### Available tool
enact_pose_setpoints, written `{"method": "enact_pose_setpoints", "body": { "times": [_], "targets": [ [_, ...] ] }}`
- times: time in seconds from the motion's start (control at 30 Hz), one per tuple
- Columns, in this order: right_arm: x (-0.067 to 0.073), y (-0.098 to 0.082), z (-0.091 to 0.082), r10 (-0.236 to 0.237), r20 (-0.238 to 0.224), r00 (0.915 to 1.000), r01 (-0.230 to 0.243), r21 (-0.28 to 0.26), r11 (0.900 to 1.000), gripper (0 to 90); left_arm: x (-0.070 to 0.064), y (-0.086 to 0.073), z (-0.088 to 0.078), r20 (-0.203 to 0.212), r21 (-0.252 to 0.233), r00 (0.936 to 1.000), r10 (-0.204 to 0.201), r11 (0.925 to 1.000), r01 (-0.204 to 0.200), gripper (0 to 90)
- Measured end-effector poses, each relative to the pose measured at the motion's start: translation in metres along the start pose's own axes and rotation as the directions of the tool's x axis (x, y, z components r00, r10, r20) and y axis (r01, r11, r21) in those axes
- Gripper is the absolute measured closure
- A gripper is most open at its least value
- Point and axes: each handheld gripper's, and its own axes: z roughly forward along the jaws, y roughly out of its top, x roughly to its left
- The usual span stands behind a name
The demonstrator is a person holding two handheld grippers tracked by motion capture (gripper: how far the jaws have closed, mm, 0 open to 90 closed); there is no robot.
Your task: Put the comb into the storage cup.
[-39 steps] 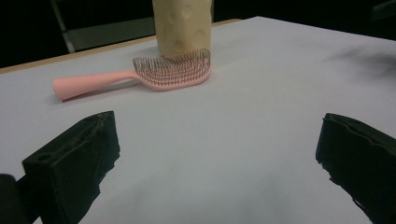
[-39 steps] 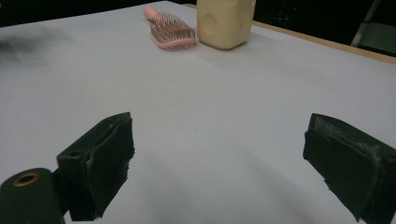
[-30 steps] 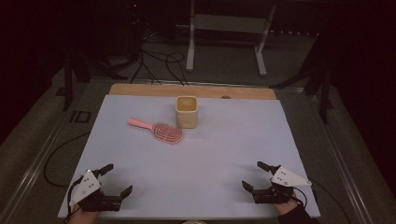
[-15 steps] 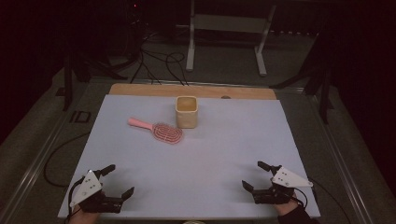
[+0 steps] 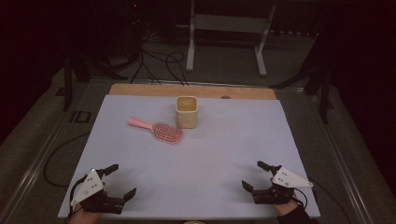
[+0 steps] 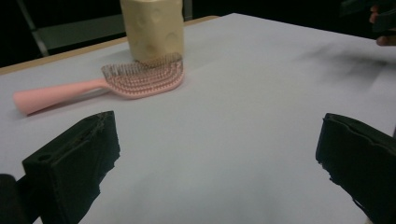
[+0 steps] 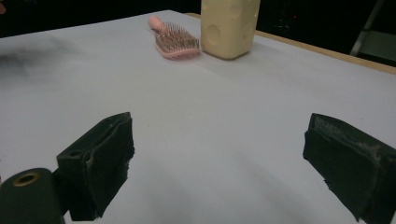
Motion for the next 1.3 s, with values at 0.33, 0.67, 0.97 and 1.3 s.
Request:
{"method": "enact_pose_setpoints", "body": {
  "times": [0.33, 0.67, 0.97, 1.3],
  "targets": [
    [0.002, 0.002, -0.001, -0.006, 0.002, 1.0000, 0.006, -0.008, 1.000, 8.5, 0.002, 0.010, -0.001, 0.002, 0.001, 1.0000, 0.007, 1.0000, -0.007, 0.3],
    [0.003, 0.002, 0.000, -0.009, 0.001, 1.0000, 0.009, -0.007, 1.000, 8.6, 0.012, 0.031, -0.005, 0.011, -0.003, 0.9998, 0.017, 0.9999, -0.017, 0.2],
    [0.003, 0.002, 0.000, -0.007, 0.000, 1.0000, 0.007, -0.008, 1.000, 8.5, 0.016, 0.048, -0.004, 0.014, -0.010, 0.9995, 0.029, 0.9995, -0.029, 0.3],
    [0.003, 0.002, 0.001, -0.007, -0.004, 1.0000, 0.007, -0.010, 1.000, 8.5, 0.026, 0.068, 0.000, 0.026, -0.016, 0.9988, 0.040, 0.9991, -0.040, 0.3]
  ]
}}
